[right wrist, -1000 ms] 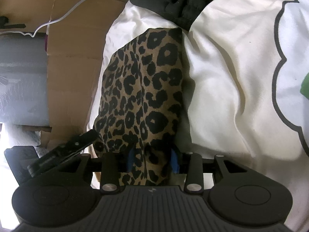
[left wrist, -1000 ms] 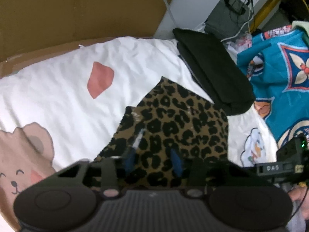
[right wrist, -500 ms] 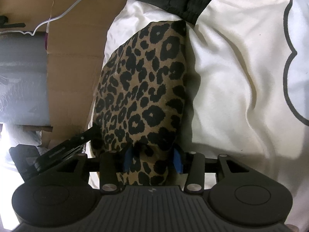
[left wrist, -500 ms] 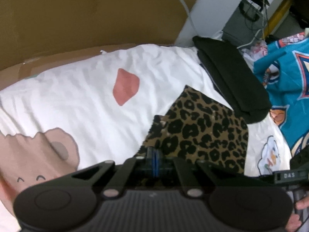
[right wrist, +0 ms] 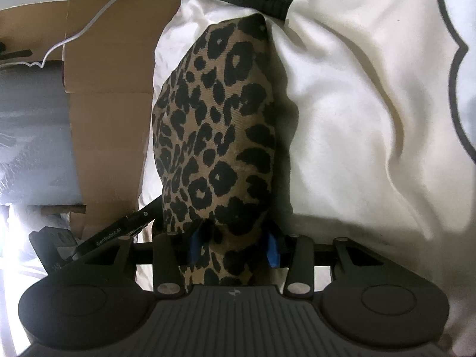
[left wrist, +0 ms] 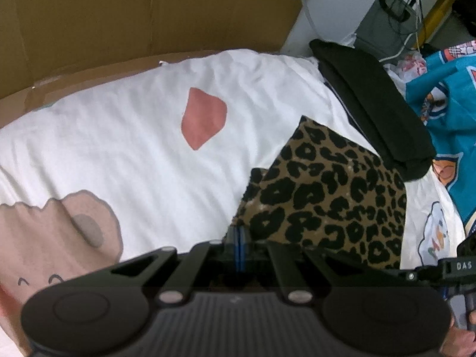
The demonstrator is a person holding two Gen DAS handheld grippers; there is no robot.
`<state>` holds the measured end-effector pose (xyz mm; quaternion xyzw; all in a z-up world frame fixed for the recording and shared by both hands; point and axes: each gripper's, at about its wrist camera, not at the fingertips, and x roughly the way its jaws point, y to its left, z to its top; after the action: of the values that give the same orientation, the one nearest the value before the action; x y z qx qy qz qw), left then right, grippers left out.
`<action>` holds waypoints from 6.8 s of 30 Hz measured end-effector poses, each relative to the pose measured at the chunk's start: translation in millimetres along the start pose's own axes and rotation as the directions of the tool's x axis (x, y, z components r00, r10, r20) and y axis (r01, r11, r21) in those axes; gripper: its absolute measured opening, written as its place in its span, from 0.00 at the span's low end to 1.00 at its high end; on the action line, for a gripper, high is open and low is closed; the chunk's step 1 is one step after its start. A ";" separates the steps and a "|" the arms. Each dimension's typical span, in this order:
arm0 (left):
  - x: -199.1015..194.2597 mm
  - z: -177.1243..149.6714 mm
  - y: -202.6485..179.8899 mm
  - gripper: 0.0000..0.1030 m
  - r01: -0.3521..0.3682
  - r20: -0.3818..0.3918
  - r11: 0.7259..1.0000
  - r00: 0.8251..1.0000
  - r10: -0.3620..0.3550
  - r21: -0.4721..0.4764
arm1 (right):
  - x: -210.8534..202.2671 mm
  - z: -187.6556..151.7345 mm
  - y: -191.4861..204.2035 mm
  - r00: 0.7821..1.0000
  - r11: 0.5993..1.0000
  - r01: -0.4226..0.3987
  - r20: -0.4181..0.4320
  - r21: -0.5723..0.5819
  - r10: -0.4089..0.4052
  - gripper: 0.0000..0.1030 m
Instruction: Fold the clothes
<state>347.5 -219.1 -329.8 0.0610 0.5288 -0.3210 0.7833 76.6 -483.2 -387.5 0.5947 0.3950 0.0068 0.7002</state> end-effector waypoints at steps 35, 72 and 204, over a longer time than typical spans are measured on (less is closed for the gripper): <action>20.8 30.7 17.5 0.73 0.112 -0.120 0.990 0.985 -0.123 -0.090 | 2.5 2.2 1.8 1.000 1.000 0.020 -0.006 0.004 -0.020 0.32; 26.0 22.3 2.9 0.47 0.236 -0.161 0.970 0.957 -0.242 -0.056 | -26.6 33.5 1.2 0.999 0.997 0.048 -0.009 -0.053 -0.049 0.06; -167.2 2.4 -149.3 0.23 0.018 0.345 0.999 0.939 -0.003 -0.040 | -170.9 -15.4 236.1 0.917 0.656 0.342 0.393 -0.672 -0.075 0.06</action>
<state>225.5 -264.3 -147.3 -0.0156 0.3905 -0.3195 0.8632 59.0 -483.3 -96.2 0.2085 0.3026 -0.0182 0.9299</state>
